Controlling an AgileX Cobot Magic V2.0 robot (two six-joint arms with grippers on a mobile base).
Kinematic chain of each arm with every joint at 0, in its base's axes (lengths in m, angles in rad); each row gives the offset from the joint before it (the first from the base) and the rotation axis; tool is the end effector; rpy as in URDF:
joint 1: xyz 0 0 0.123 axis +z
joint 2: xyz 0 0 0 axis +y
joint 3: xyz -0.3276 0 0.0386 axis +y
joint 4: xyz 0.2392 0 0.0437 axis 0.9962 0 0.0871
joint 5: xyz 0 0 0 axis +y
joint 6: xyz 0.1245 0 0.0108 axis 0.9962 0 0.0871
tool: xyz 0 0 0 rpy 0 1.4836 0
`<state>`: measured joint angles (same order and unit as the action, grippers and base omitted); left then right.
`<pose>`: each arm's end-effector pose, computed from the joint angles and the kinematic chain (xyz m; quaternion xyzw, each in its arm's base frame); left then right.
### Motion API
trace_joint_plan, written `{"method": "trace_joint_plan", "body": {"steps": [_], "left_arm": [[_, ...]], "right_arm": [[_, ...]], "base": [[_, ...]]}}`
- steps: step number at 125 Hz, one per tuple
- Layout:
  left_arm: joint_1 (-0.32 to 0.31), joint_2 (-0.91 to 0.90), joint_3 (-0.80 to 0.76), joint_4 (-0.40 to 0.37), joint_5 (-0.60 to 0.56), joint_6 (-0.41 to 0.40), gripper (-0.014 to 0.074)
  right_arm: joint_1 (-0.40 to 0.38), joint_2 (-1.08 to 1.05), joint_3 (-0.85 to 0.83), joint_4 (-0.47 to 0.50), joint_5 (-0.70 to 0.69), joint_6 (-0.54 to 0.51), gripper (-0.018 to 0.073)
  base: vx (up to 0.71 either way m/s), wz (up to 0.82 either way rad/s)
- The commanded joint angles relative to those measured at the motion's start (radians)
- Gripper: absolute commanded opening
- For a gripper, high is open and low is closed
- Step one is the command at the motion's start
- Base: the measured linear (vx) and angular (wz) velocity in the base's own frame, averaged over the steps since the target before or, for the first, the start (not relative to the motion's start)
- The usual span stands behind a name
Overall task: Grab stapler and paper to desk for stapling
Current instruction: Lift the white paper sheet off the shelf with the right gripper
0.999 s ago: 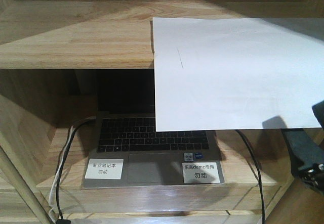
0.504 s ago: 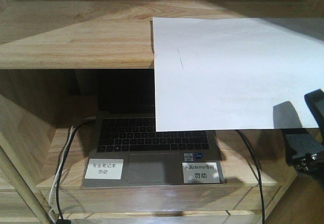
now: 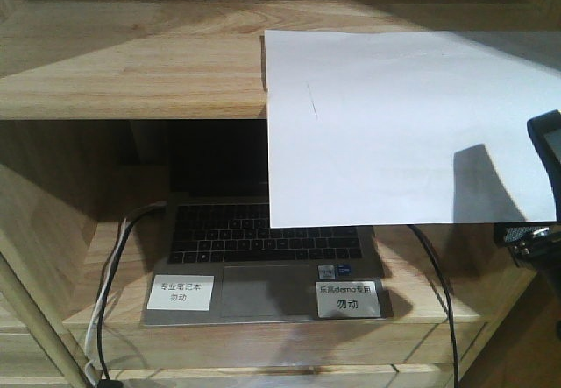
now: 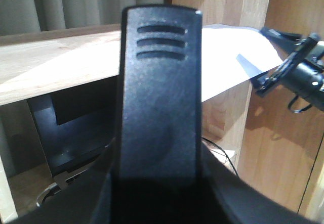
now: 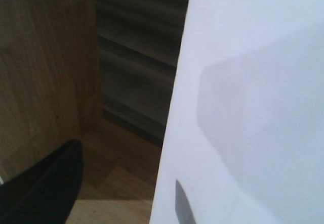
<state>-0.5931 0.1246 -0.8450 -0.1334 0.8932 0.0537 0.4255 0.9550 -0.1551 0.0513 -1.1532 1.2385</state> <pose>-0.0449 0.0147 0.3825 0.2377 0.6956 -0.2439 0.6326 0.1420 0.0579 0.3247 0.2350 0.4817 0.6216 0.5713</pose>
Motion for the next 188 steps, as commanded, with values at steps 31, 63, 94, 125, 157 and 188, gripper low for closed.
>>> {"method": "trace_joint_plan", "body": {"steps": [31,63,94,125,157,188], "left_arm": [[-0.006,0.018,-0.023,-0.016,-0.115,-0.002,-0.0006],[-0.006,0.018,-0.023,-0.016,-0.115,-0.002,-0.0006],[-0.006,0.018,-0.023,-0.016,-0.115,-0.002,-0.0006],[-0.006,0.018,-0.023,-0.016,-0.115,-0.002,-0.0006],[-0.006,0.018,-0.023,-0.016,-0.115,-0.002,-0.0006],[-0.006,0.018,-0.023,-0.016,-0.115,-0.002,-0.0006]], "right_arm": [[0.003,-0.002,-0.034,-0.013,-0.176,-0.014,0.0510],[0.003,-0.002,-0.034,-0.016,-0.175,-0.014,0.0216],[0.003,-0.002,-0.034,-0.015,-0.177,-0.014,-0.0014],[0.003,-0.002,-0.034,-0.013,-0.192,-0.014,-0.0010],[0.003,-0.046,-0.039,-0.137,-0.192,-0.012,-0.0010],[0.003,-0.127,-0.102,-0.301,-0.190,-0.011,-0.0008]], "base": [[0.00,0.00],[0.00,0.00],[0.00,0.00],[0.00,0.00],[0.00,0.00],[0.00,0.00]]}}
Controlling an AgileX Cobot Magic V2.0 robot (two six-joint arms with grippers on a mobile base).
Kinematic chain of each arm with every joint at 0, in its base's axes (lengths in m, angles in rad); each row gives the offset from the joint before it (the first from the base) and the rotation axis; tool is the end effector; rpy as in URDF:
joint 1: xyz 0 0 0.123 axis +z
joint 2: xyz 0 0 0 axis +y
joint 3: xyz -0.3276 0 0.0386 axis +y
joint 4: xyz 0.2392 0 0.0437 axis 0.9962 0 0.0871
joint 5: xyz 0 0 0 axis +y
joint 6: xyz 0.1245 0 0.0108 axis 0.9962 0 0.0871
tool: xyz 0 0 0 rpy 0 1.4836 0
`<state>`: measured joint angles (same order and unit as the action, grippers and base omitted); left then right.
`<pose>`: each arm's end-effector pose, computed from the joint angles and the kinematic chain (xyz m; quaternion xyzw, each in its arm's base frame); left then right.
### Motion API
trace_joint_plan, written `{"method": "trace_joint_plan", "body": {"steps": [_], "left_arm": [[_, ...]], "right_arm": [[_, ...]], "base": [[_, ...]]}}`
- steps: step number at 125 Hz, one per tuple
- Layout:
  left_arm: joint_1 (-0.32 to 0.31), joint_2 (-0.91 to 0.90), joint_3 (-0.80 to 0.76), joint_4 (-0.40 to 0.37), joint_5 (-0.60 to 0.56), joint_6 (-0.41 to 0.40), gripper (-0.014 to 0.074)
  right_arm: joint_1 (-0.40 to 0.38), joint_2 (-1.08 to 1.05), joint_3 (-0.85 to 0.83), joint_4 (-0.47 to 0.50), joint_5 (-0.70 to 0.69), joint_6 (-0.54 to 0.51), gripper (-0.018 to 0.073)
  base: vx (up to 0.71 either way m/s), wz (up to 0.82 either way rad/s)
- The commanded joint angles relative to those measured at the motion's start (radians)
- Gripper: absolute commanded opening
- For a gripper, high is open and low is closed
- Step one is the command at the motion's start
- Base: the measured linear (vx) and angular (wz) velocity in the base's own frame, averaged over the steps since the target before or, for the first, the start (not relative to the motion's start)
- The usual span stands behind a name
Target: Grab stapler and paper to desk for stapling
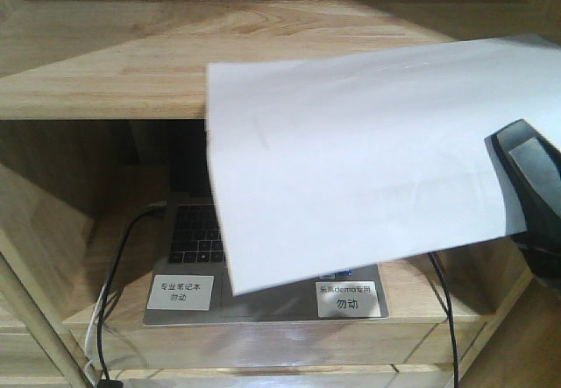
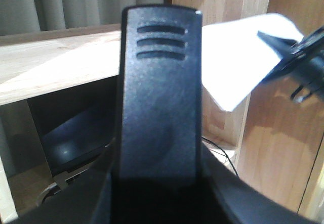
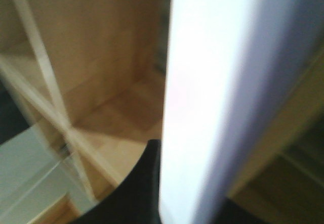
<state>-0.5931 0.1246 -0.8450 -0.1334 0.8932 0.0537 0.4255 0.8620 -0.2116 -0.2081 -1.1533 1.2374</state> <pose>-0.0449 0.0147 0.3825 0.2377 0.6956 -0.2439 0.6326 0.1136 0.0774 0.3541 0.0898 0.4712 0.6534 0.5856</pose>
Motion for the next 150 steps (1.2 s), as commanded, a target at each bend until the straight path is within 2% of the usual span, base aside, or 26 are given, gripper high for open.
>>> {"method": "trace_joint_plan", "body": {"steps": [1,10,29,43,58,81,98,119,150], "left_arm": [[-0.006,0.018,-0.023,-0.016,-0.115,-0.002,-0.0006],[-0.006,0.018,-0.023,-0.016,-0.115,-0.002,-0.0006],[-0.006,0.018,-0.023,-0.016,-0.115,-0.002,-0.0006],[-0.006,0.018,-0.023,-0.016,-0.115,-0.002,-0.0006],[-0.006,0.018,-0.023,-0.016,-0.115,-0.002,-0.0006],[-0.006,0.018,-0.023,-0.016,-0.115,-0.002,-0.0006],[-0.006,0.018,-0.023,-0.016,-0.115,-0.002,-0.0006],[-0.006,0.018,-0.023,-0.016,-0.115,-0.002,-0.0006],[-0.006,0.018,-0.023,-0.016,-0.115,-0.002,-0.0006]], "right_arm": [[0.003,-0.043,-0.049,-0.041,-0.189,-0.009,-0.0008],[0.003,-0.077,-0.054,-0.021,-0.182,-0.009,-0.0007],[0.003,-0.165,-0.054,0.106,-0.157,-0.009,-0.0007],[0.002,-0.207,-0.052,0.140,-0.127,-0.014,-0.0007],[-0.031,-0.236,-0.052,0.130,-0.107,-0.008,-0.0007],[-0.185,-0.315,-0.051,0.111,-0.045,0.112,-0.0007],[-0.246,-0.384,-0.051,0.079,0.031,0.129,-0.0007],[-0.266,-0.455,-0.051,0.031,0.120,0.138,-0.0007],[-0.266,-0.480,-0.051,0.018,0.137,0.148,-0.0007]], "base": [[0.00,0.00],[0.00,0.00],[0.00,0.00],[0.00,0.00],[0.00,0.00],[0.00,0.00],[0.00,0.00],[0.00,0.00],[0.00,0.00]]}}
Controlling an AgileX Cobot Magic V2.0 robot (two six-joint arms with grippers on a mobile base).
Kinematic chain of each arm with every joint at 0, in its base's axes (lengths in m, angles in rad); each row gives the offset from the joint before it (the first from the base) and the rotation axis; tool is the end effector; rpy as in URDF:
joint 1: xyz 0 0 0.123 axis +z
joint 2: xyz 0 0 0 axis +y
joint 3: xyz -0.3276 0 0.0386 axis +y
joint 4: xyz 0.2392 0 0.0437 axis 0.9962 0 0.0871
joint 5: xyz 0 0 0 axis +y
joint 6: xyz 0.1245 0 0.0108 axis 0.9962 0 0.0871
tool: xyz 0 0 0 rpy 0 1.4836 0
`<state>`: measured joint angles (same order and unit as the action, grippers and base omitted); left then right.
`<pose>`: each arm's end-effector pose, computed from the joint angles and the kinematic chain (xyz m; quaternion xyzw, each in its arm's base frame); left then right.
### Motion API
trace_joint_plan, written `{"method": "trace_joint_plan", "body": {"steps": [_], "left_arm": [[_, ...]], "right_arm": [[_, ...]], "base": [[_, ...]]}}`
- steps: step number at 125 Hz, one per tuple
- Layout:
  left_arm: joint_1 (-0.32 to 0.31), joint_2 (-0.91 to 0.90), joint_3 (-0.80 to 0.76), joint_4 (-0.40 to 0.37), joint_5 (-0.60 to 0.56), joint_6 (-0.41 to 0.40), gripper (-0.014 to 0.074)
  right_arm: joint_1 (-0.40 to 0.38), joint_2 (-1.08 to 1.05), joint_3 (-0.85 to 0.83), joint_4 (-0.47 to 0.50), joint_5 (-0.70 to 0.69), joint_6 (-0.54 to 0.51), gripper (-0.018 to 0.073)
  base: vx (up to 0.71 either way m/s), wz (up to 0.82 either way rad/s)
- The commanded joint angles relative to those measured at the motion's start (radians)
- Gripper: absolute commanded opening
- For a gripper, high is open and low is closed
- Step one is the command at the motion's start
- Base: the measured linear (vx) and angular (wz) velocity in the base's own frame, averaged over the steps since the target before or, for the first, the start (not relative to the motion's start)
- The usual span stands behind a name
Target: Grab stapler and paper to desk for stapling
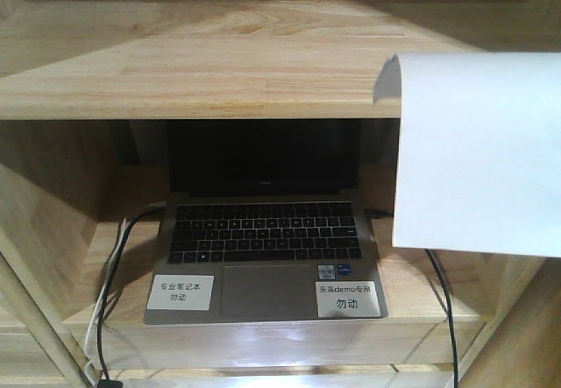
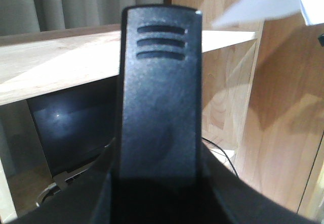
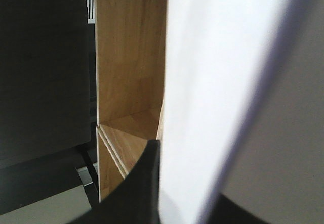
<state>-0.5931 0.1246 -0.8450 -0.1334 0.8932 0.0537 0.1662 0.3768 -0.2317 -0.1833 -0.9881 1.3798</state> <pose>-0.0449 0.0147 0.3825 0.2377 0.6956 -0.2439 0.6326 0.0237 0.0233 0.3865 0.1062 0.3080 0.6430 0.6931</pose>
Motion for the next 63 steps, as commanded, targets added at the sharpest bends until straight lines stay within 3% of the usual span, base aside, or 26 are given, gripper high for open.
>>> {"method": "trace_joint_plan", "body": {"steps": [1,63], "left_arm": [[-0.006,0.018,-0.023,-0.016,-0.115,-0.002,-0.0006],[-0.006,0.018,-0.023,-0.016,-0.115,-0.002,-0.0006]], "right_arm": [[-0.007,0.005,-0.031,-0.007,-0.028,0.006,-0.0007],[-0.007,0.005,-0.031,-0.015,-0.028,0.006,-0.0007]], "base": [[0.00,0.00],[0.00,0.00]]}}
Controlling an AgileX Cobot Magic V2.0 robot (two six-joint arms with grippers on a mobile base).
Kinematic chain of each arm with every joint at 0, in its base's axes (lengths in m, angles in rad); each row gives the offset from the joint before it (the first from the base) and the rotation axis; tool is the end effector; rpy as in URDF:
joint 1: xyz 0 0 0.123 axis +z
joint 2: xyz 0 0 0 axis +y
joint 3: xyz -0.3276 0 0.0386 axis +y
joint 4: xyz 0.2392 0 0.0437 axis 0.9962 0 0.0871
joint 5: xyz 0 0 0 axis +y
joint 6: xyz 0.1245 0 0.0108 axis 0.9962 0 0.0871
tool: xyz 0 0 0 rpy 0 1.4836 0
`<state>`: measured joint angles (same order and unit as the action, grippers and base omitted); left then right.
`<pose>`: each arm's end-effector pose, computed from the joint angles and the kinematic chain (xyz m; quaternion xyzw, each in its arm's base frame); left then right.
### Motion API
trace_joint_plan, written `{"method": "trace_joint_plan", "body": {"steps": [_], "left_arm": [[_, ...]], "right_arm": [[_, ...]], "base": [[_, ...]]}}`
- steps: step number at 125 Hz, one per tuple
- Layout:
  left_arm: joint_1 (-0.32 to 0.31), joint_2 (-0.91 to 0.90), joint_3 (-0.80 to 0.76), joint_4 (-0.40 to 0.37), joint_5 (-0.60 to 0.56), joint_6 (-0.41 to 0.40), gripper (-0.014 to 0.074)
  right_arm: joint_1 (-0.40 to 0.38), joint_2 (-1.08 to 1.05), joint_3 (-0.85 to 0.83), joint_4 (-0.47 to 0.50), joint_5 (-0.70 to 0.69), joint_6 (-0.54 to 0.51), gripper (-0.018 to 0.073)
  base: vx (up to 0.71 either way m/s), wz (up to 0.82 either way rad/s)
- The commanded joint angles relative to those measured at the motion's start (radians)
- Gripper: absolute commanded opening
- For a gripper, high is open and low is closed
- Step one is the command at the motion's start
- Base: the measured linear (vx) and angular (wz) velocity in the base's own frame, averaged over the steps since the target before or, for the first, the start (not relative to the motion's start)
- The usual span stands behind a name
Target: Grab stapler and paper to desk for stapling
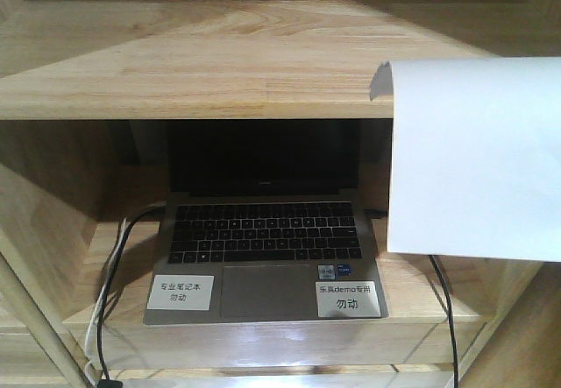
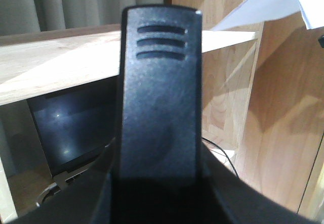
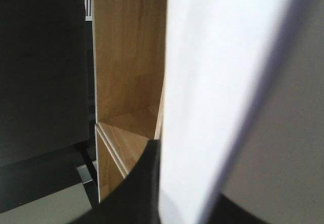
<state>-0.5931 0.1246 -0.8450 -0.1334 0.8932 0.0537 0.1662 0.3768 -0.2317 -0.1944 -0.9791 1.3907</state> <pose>-0.0449 0.0147 0.3825 0.2377 0.6956 -0.2439 0.6326 0.0244 0.0244 0.3856 0.1059 0.3137 0.6441 0.6896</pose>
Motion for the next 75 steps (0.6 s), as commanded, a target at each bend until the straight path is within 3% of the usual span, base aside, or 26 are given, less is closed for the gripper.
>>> {"method": "trace_joint_plan", "body": {"steps": [1,75], "left_arm": [[-0.006,0.018,-0.023,-0.016,-0.115,-0.002,-0.0006],[-0.006,0.018,-0.023,-0.016,-0.115,-0.002,-0.0006]], "right_arm": [[-0.007,0.005,-0.031,-0.004,-0.037,-0.005,-0.0007],[-0.007,0.005,-0.031,-0.004,-0.037,-0.005,-0.0007]], "base": [[0.00,0.00],[0.00,0.00]]}}
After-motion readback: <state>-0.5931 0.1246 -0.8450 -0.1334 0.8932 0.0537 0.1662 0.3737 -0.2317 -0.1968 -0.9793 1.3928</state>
